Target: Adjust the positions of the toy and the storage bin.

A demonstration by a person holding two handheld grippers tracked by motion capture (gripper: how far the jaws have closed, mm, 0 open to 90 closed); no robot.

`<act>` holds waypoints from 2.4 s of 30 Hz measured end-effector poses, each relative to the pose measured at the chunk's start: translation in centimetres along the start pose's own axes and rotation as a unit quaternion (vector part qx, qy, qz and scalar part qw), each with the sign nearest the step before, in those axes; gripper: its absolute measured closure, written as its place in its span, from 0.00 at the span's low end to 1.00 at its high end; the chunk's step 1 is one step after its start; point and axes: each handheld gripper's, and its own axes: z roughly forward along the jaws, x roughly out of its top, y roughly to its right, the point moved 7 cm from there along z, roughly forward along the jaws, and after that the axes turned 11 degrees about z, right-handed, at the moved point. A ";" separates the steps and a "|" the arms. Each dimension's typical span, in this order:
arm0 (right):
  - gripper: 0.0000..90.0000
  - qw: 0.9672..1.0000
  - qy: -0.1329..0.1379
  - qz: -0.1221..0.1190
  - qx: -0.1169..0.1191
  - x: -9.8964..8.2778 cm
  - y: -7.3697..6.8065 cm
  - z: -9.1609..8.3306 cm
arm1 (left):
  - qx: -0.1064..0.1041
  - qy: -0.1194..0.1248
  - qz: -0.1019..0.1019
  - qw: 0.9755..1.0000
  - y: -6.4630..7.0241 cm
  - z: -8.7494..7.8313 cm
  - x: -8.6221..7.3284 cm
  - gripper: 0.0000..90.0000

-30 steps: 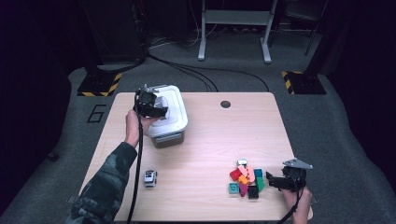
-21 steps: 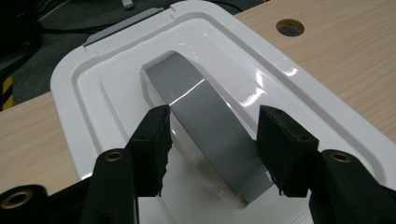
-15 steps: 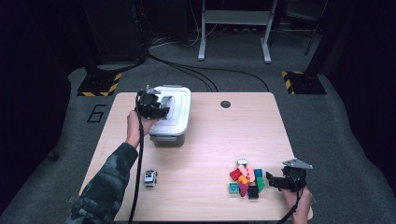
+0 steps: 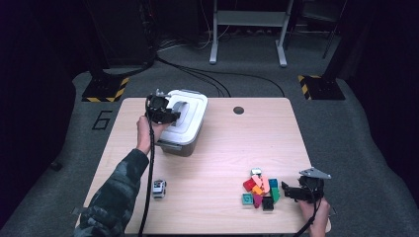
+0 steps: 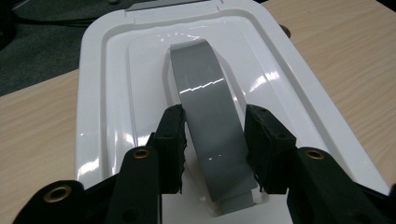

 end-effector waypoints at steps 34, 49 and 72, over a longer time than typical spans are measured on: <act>0.05 1.000 0.000 -0.001 0.001 0.0 0.0 0.0 | -0.007 0.009 0.053 0.999 2.0 0.5 0.8 0.75; 0.06 1.000 0.000 -0.001 0.001 0.0 0.0 0.0 | -0.051 0.021 0.040 0.998 4.0 0.0 0.7 0.75; 0.06 1.000 0.000 0.000 0.001 0.0 0.0 0.0 | -0.110 0.029 0.040 0.993 8.9 -0.4 1.1 0.74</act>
